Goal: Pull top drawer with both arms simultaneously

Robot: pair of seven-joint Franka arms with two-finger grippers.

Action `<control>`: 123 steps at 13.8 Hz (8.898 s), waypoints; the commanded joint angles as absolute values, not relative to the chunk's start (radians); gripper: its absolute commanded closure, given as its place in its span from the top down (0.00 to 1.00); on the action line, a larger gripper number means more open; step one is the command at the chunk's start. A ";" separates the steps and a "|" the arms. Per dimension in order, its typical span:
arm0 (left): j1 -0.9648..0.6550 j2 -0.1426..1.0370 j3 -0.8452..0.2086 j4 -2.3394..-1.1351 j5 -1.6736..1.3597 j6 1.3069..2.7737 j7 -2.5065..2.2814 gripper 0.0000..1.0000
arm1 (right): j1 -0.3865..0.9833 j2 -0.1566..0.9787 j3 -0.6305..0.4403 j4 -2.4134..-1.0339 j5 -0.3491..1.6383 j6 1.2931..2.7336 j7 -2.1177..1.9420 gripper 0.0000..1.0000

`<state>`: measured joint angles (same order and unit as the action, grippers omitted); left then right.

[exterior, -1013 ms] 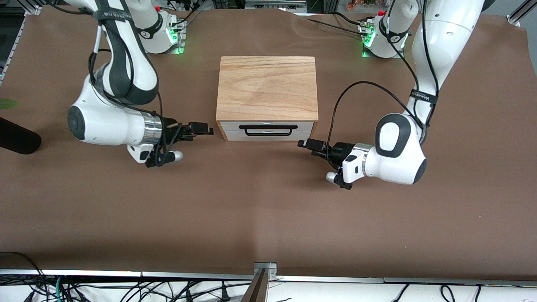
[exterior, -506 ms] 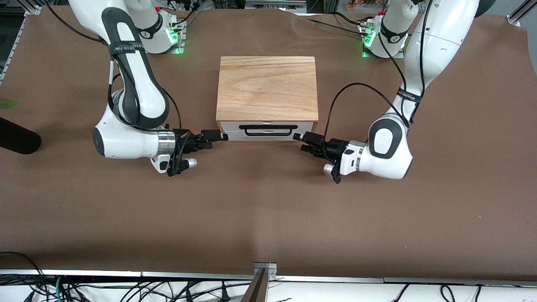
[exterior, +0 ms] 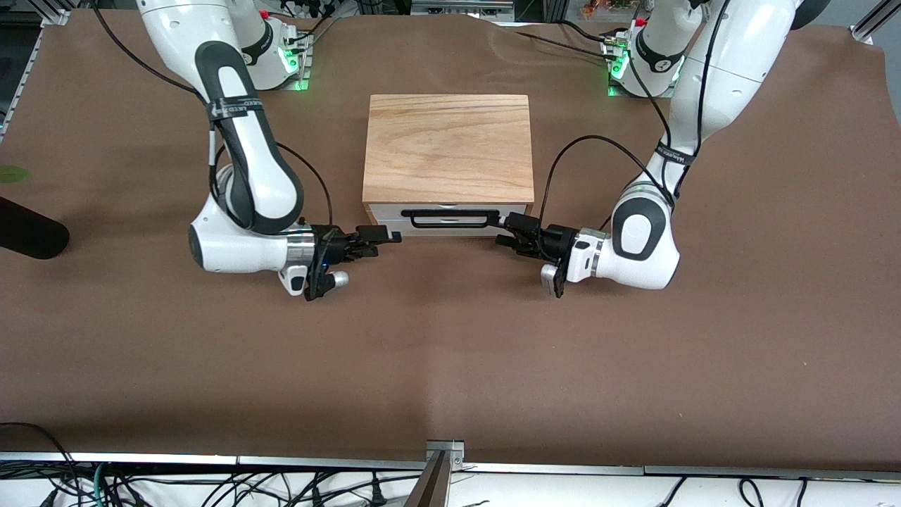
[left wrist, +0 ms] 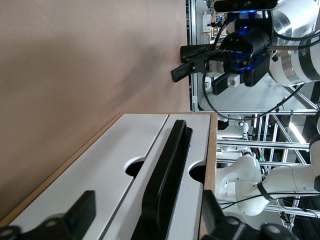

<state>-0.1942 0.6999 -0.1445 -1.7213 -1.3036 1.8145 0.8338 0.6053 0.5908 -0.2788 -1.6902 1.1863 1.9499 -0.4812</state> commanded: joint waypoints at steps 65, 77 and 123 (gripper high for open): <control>-0.202 0.719 -0.138 -1.672 -1.370 1.844 0.853 0.10 | 0.677 0.574 -0.281 -1.815 1.414 2.010 -0.549 0.00; -0.195 0.908 -0.117 -1.364 -1.361 1.844 0.726 0.09 | 0.592 0.713 -0.282 -1.588 1.396 1.930 -0.442 0.00; -0.137 0.576 -0.023 -1.181 -0.303 1.752 0.451 1.00 | 0.479 0.566 -0.535 -1.223 0.350 1.664 -0.313 1.00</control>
<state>-0.1319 0.6979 -0.0255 -1.0691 -0.4133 1.7487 0.4490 0.4700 0.5870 -0.5265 -1.2269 0.4170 1.6373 -0.3118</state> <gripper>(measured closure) 0.000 0.000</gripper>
